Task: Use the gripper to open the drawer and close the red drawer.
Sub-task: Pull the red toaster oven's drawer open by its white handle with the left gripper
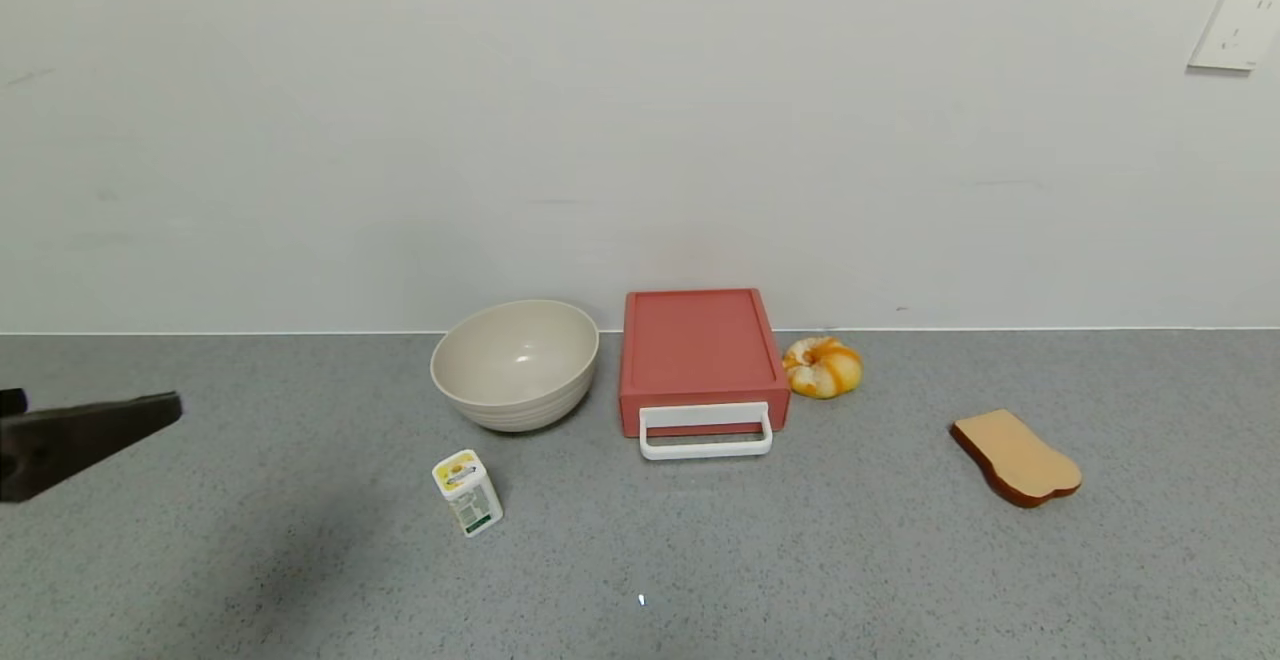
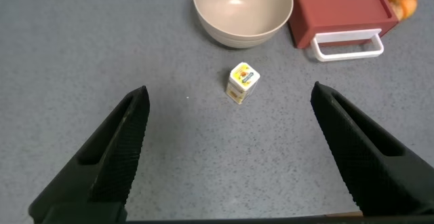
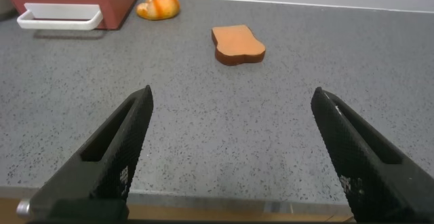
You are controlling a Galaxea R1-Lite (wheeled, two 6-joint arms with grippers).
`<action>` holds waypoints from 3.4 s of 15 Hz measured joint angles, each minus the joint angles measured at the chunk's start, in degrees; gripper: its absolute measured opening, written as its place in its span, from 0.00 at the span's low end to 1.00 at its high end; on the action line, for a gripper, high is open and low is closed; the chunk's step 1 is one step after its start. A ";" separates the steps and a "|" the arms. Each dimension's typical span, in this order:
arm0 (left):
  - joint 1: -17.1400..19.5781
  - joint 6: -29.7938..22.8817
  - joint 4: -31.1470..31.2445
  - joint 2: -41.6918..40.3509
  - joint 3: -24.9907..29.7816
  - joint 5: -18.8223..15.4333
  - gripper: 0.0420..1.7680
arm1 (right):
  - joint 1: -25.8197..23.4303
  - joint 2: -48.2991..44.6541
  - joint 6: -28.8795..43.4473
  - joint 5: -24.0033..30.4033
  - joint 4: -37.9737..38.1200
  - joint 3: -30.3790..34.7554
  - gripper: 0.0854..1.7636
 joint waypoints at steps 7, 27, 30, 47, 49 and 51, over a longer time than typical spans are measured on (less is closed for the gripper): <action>-15.99 -11.74 9.64 20.68 -16.73 11.95 0.97 | 0.01 0.00 0.00 0.02 0.00 0.00 0.97; -41.00 -33.73 20.48 70.68 -56.72 17.25 0.97 | 0.01 0.00 0.02 -0.02 -0.02 0.00 0.97; -41.29 -33.66 16.43 74.42 -57.11 17.99 0.97 | 0.01 0.00 0.02 0.00 -0.02 0.00 0.97; -41.37 -32.90 5.55 81.79 -57.49 28.43 0.97 | 0.01 0.00 -0.05 0.00 0.00 0.00 0.97; -41.31 -32.94 4.30 82.29 -57.52 28.77 0.97 | 0.01 0.00 0.00 0.00 0.00 0.00 0.97; -41.20 -32.90 2.73 82.81 -57.52 29.78 0.97 | 0.01 0.00 0.00 0.00 -0.02 0.00 0.97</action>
